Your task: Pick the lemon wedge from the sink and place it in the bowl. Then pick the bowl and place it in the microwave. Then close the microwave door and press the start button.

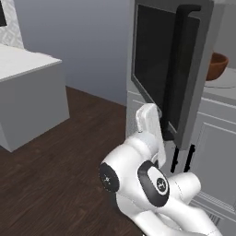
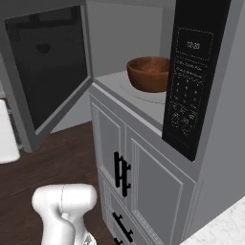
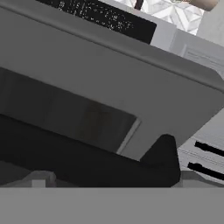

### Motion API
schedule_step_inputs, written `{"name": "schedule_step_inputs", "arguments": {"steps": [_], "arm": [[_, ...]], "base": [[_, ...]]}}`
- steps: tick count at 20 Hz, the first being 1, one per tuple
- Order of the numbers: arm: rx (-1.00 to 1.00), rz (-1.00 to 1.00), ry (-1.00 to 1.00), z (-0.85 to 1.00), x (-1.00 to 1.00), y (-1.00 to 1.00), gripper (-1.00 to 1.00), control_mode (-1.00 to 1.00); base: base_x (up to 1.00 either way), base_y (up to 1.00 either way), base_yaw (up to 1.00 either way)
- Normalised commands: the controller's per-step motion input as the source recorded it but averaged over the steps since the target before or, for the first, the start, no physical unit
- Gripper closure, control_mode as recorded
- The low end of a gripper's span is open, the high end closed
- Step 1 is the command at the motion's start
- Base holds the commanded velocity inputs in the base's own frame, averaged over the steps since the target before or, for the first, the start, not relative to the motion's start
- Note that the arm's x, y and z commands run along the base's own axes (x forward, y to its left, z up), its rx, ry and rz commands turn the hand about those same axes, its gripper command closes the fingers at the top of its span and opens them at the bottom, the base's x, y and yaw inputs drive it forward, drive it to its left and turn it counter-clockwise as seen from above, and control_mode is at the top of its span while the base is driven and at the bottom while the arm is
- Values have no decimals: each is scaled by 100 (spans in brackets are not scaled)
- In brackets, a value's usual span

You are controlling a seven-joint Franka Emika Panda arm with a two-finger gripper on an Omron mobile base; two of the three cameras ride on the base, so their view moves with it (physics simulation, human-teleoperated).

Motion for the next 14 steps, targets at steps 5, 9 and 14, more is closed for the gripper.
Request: {"name": "schedule_step_inputs", "arguments": {"steps": [5,9,14], "arm": [[15,-32,-11,55,0,-100,-100,-100],[18,-31,-8,62,0,-100,-100,-100],[21,-27,-12,67,0,-100,-100,-100]], "base": [[0,0,0],[0,0,0],[0,0,0]]}}
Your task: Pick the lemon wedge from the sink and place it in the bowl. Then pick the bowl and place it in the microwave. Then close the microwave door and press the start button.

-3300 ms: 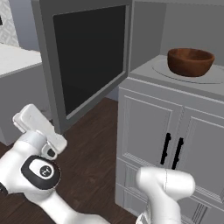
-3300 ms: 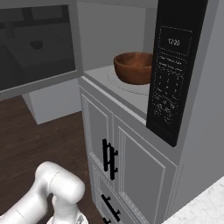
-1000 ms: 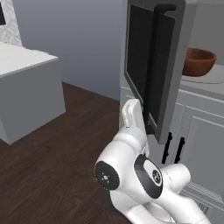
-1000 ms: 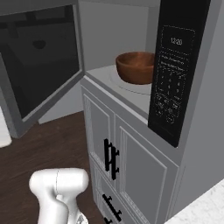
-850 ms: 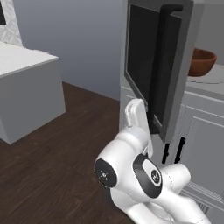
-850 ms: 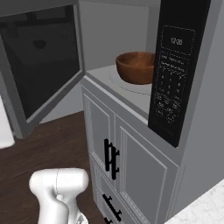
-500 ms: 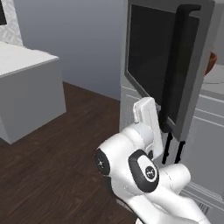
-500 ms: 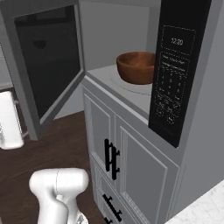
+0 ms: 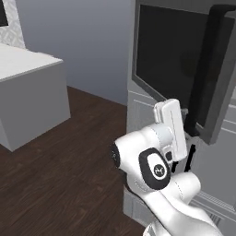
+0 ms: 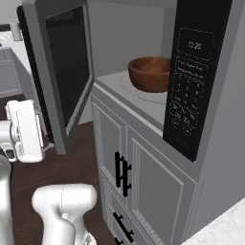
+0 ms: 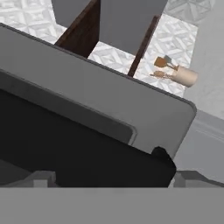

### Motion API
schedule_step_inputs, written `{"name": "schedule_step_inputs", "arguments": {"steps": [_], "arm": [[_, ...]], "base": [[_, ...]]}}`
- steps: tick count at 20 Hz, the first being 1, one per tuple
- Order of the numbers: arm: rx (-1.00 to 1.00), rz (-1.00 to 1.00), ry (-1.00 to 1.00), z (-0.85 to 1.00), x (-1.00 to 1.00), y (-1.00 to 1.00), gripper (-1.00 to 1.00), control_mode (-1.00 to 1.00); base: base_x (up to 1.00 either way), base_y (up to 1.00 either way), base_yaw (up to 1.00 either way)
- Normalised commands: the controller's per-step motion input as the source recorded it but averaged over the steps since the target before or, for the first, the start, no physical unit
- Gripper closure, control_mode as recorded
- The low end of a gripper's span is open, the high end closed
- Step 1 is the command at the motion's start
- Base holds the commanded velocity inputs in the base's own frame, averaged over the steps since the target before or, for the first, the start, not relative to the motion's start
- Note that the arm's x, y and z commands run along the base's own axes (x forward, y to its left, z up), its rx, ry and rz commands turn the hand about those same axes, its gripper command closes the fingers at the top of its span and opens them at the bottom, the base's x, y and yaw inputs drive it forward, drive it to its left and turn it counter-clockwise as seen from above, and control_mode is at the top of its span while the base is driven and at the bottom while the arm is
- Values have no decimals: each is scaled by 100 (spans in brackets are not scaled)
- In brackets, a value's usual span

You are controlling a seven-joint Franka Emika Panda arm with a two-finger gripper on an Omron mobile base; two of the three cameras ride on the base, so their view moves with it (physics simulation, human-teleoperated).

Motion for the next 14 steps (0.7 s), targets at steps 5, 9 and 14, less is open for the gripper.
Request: {"name": "schedule_step_inputs", "arguments": {"steps": [5,9,14], "arm": [[22,-23,-10,75,7,-100,-100,-100],[26,-16,-11,91,21,-100,-100,-100],[26,-9,-12,69,38,-74,-100,-100]], "base": [[0,0,0],[0,0,0],[0,0,0]]}}
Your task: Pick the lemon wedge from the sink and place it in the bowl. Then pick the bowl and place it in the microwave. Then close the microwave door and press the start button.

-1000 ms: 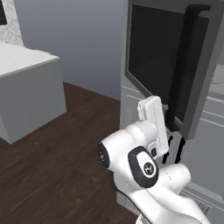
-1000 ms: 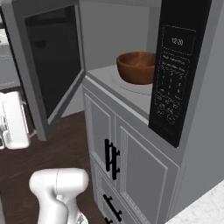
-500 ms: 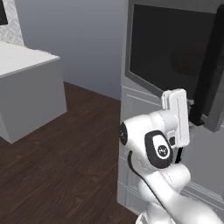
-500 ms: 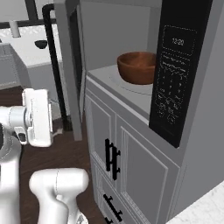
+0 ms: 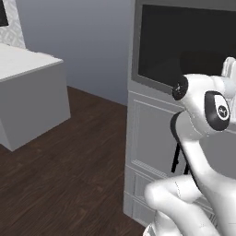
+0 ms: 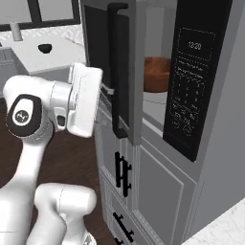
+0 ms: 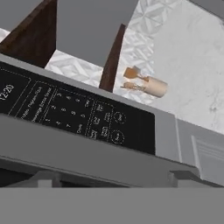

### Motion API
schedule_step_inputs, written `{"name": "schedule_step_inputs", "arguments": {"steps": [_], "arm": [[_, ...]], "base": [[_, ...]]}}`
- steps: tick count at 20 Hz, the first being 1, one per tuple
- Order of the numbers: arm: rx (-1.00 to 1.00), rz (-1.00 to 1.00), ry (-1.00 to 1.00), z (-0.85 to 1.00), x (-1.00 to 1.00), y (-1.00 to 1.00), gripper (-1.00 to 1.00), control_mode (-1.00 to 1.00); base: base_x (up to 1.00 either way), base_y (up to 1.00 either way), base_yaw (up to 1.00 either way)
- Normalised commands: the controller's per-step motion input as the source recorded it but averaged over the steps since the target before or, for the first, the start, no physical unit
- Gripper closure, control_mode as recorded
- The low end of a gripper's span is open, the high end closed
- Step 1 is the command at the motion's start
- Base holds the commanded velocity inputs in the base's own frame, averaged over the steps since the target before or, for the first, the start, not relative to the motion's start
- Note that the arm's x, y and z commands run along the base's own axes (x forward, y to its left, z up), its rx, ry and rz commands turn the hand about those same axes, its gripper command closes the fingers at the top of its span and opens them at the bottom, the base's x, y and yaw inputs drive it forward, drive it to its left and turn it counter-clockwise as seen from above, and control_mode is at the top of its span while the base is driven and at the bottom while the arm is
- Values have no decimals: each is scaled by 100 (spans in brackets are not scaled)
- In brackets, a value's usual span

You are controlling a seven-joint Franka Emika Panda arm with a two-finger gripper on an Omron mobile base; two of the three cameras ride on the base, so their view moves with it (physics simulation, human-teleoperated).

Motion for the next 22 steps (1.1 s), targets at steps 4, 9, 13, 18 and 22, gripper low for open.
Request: {"name": "schedule_step_inputs", "arguments": {"steps": [4,9,13,18,22], "arm": [[18,-1,0,5,91,-31,-100,-100],[19,0,0,0,79,-27,-100,-100],[24,0,-10,0,54,-47,-100,-100],[25,0,-21,-7,36,-53,-100,-100],[16,0,-84,-86,-94,24,-100,-100]], "base": [[0,0,0],[0,0,0],[0,0,0],[0,0,0],[0,0,0]]}}
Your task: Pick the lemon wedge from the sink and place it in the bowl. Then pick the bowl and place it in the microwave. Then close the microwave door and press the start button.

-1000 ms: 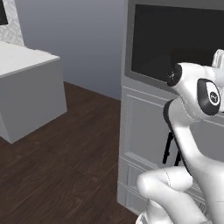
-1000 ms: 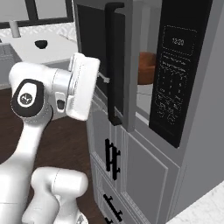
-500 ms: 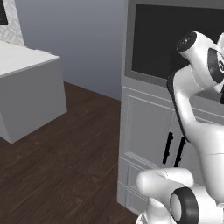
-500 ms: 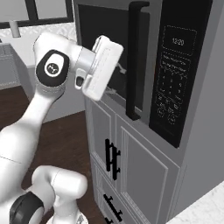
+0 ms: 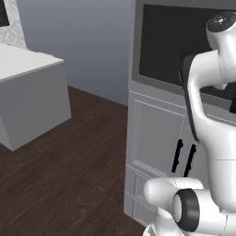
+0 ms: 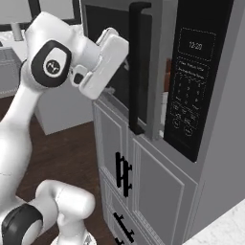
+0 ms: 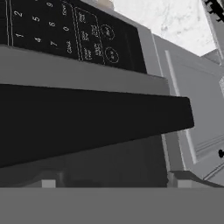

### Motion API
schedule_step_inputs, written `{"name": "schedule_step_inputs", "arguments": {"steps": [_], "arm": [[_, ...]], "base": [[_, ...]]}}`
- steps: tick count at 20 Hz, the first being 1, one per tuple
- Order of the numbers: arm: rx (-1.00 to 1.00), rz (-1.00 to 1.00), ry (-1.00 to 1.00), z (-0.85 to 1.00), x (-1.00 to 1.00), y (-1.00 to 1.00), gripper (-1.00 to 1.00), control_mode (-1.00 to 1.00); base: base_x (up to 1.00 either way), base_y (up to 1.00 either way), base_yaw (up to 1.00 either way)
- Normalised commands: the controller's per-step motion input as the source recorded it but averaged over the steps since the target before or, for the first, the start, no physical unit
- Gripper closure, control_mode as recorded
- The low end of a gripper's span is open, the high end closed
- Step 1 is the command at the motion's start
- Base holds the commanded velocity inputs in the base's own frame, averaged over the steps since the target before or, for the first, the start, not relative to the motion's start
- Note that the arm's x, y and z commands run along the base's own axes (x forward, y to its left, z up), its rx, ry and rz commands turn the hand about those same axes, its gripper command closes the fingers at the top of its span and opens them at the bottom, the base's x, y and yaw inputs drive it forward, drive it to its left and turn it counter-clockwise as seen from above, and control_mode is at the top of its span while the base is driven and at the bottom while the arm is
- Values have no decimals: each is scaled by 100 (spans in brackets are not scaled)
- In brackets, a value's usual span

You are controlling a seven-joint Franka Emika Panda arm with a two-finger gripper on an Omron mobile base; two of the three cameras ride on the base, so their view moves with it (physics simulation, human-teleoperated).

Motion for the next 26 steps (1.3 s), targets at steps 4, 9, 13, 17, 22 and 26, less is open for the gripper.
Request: {"name": "schedule_step_inputs", "arguments": {"steps": [4,9,13,17,22,26], "arm": [[1,0,-42,-16,-91,72,-100,-100],[-4,0,4,1,15,24,-100,-100],[7,2,12,-4,100,-63,-100,-100],[9,3,6,-2,96,-68,-100,-100],[4,1,-5,-22,75,-59,-100,-100],[4,3,-19,-58,33,-61,-100,-100]], "base": [[0,0,0],[0,0,0],[0,0,0],[0,0,0],[0,0,0],[0,0,0]]}}
